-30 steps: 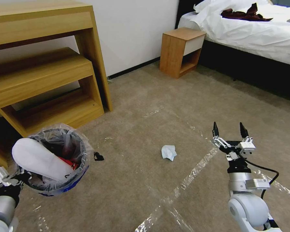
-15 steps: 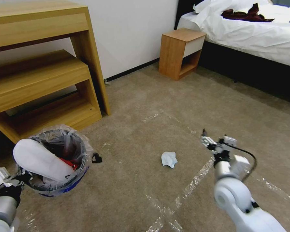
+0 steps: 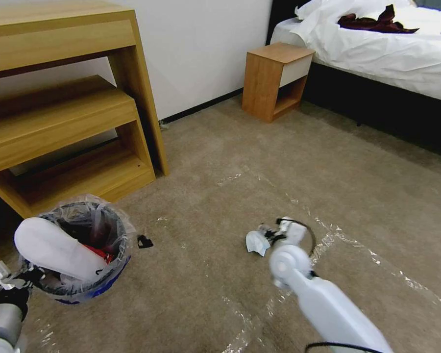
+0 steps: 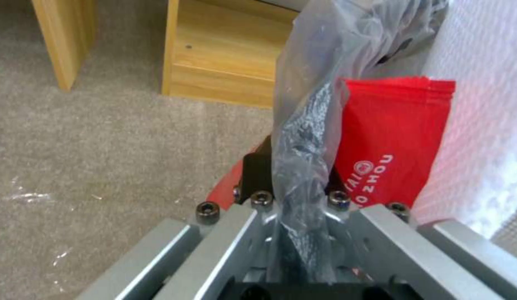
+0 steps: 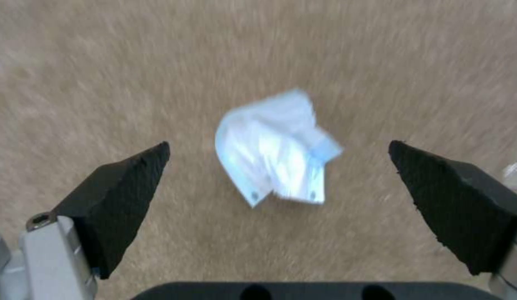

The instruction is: Pick up the trash bin and place the garbage on the floor into it.

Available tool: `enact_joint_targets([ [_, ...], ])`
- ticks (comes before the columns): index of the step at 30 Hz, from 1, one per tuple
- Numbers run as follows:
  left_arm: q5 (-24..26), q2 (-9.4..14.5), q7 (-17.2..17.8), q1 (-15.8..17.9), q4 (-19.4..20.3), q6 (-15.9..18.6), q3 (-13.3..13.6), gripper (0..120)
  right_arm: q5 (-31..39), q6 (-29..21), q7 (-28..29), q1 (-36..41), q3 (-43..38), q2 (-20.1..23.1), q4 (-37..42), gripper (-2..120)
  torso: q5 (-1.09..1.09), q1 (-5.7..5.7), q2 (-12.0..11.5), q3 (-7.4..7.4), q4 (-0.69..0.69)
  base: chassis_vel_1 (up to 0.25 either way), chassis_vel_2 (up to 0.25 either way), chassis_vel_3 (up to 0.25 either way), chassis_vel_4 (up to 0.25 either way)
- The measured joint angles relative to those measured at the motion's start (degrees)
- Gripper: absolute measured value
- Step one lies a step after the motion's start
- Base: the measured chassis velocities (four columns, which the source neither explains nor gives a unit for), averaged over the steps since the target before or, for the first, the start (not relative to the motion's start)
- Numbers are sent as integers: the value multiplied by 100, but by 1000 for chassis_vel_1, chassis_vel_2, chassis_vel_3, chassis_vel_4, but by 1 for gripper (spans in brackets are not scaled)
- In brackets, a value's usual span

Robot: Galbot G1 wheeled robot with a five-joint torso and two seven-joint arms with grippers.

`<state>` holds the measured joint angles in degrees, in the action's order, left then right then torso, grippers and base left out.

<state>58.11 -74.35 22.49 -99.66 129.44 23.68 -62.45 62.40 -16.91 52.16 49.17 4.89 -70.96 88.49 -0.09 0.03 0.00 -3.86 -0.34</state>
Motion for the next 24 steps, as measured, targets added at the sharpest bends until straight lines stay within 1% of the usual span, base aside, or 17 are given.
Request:
enact_joint_targets([
  [2,-10,-27,-1,10,-29,0,2,1,64,-6,-6,-172,123,-261,-481,100,1,0,0,0,-1,0,0,0,0],
  [3,-10,-27,-1,10,-29,0,2,1,64,-6,-6,-172,123,-261,-481,100,1,0,0,0,-1,0,0,0,0],
  [6,-13,-33,-1,22,-77,0,2,1,9,59,-69,-302,179,-463,-931,100,0,0,0,0,-1,0,0,0,0],
  [10,-14,-29,0,30,-99,-8,2,1,-87,130,-168,-353,185,-543,-1174,100,0,0,0,0,-1,0,0,0,0],
  [18,9,0,0,24,-76,-41,15,1,-367,444,-586,-757,311,-842,-2174,100,1,0,0,1,-2,0,0,0,0],
  [19,9,0,0,24,-76,-41,15,1,-367,444,-586,-757,311,-842,-2174,100,1,0,0,1,-2,0,0,0,0],
  [22,12,-29,-3,-4,-16,-51,26,1,-502,576,-741,-975,374,-1044,-2676,100,1,0,0,0,-1,0,0,0,0],
  [24,12,-37,-4,-18,8,-54,28,1,-547,606,-781,-1016,397,-1095,-2794,100,1,0,0,0,-1,0,0,0,0],
])
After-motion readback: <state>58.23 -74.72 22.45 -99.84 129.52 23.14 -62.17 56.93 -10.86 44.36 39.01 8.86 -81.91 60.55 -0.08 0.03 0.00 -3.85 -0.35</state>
